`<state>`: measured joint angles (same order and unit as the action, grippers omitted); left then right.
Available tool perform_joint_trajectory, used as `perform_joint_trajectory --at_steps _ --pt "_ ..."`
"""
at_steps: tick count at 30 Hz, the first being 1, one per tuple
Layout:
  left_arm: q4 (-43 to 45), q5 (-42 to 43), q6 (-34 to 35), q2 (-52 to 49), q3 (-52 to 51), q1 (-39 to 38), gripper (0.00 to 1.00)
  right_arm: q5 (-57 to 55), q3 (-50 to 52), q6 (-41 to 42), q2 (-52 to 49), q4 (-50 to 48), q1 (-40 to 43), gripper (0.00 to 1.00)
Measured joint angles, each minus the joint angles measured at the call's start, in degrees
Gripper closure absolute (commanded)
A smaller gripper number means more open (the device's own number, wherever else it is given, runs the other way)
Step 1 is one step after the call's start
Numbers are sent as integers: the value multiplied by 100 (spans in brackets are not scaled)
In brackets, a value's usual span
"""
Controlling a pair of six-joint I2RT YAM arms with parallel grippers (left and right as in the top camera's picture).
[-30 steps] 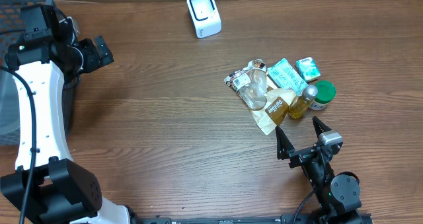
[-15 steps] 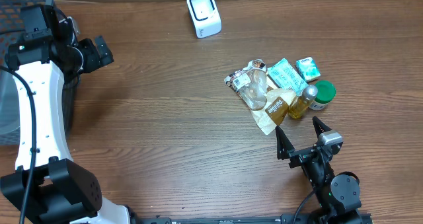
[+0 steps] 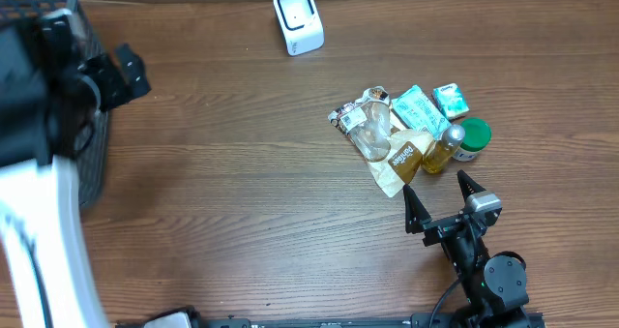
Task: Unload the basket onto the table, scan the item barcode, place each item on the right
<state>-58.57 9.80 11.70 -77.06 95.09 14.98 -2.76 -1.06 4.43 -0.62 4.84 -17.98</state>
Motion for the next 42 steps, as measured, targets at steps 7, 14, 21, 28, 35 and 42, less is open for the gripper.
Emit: perform_joint_trajectory --at_steps 7,14,21,28,35,42 --pt "-9 0 -2 1637 63 0 0 0 0 0 0 -4 0 0" --pt "31 0 0 1950 -345 0 0 0 0 0 0 -7 0 0" --pt "-37 0 0 3195 -2264 0 0 2 0 -2 0 -4 0 0" --pt "-168 0 0 4194 -4461 -79 0 37 0 0 0 -2 0 0" --pt "-164 -2 0 4892 -5866 -343 0 44 0 0 0 -4 0 0" --pt "13 0 0 5289 -6767 -490 0 46 0 0 0 -4 0 0"
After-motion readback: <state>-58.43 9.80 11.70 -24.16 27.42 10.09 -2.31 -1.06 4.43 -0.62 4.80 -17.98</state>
